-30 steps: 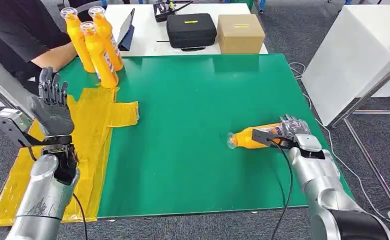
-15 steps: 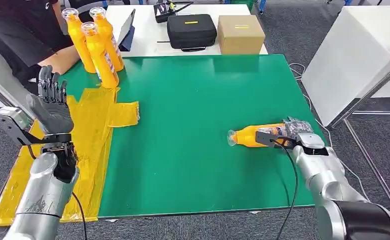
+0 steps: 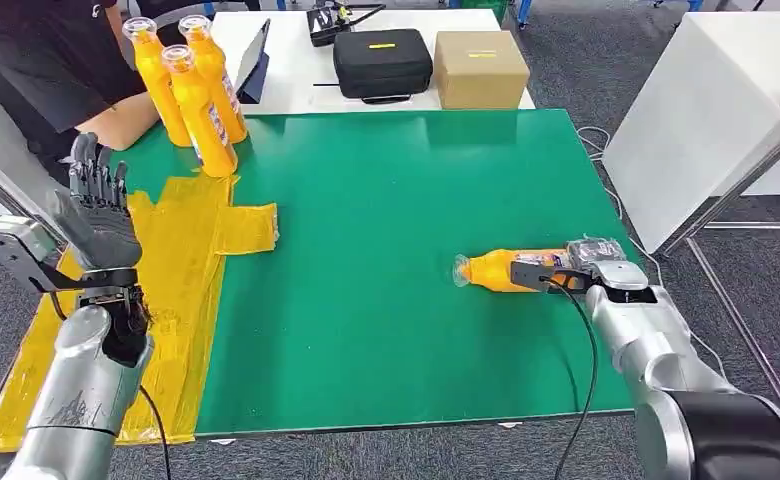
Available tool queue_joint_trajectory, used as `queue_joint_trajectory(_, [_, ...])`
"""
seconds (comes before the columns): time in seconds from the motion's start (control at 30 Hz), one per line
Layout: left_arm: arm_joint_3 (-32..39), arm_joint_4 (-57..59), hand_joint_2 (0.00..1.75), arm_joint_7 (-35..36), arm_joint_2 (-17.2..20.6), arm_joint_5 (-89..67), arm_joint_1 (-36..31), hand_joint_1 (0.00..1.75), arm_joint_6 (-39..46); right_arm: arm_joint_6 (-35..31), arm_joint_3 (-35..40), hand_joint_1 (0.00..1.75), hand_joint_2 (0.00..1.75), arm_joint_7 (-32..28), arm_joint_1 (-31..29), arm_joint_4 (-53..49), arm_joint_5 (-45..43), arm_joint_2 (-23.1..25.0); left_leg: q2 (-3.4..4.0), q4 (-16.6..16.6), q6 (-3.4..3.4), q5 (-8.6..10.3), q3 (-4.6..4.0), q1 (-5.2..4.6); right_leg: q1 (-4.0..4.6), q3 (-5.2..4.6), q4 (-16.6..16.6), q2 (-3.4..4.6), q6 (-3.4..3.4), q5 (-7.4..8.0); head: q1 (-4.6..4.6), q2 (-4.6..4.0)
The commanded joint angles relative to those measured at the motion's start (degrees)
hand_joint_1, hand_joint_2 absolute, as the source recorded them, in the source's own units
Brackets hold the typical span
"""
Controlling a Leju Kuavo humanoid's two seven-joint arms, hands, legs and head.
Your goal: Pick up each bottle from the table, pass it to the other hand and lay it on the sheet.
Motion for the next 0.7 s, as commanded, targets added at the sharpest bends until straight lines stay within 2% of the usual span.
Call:
queue_joint_trajectory(0.03, [1.09,2.86,0.0,-0.4,0.76,0.64,-1.21,0.0,0.24,1.37,3.27,1.75,1.75,-1.38,-1.76,6.48,1.46,0.39,0.04,-0.03,-0.14,-0.06,0.15,0.05,0.04,0.17,-0.07,0.02,-0.05,-0.04,0.0,-0.02])
queue_joint_trajectory(0.23, [1.21,2.1,0.0,-0.47,0.66,0.7,-0.67,0.0,0.26,1.6,3.73,1.75,1.75,-1.67,-2.19,6.88,1.46,0.47,0.06,-0.04,-0.18,-0.09,0.2,0.06,0.05,0.23,-0.09,0.04,-0.07,-0.05,0.0,-0.02])
queue_joint_trajectory(0.27, [1.81,0.58,0.0,-0.46,0.33,0.61,-0.13,0.0,0.76,3.49,4.21,0.0,1.75,-0.95,-2.98,8.18,1.46,1.28,0.06,-0.04,-0.12,-0.05,0.13,0.04,0.03,0.15,-0.07,0.04,-0.04,-0.03,0.0,-0.02])
queue_joint_trajectory(0.3, [1.81,0.58,0.0,-0.46,0.33,0.61,-0.13,0.0,0.76,3.49,4.21,0.0,1.75,-0.95,-2.98,8.18,1.46,1.28,0.14,-0.03,-0.31,-0.16,0.3,0.07,0.05,0.31,-0.08,0.1,-0.11,-0.11,-0.02,-0.02])
queue_joint_trajectory(0.67, [2.24,-0.75,0.0,-0.64,0.31,0.3,1.28,0.0,1.07,3.71,5.27,0.0,1.75,-1.92,-3.56,8.64,1.46,2.02,0.16,-0.04,-0.19,-0.09,0.2,0.05,0.05,0.2,-0.07,0.12,-0.07,-0.03,-0.02,-0.02])
queue_joint_trajectory(0.7, [2.21,-0.69,0.0,-0.67,0.29,0.24,1.26,0.0,1.17,3.85,5.18,0.37,1.75,-1.98,-3.62,8.73,1.38,2.07,0.15,-0.04,-0.15,-0.07,0.17,0.04,0.04,0.18,-0.06,0.11,-0.05,-0.02,0.0,0.0])
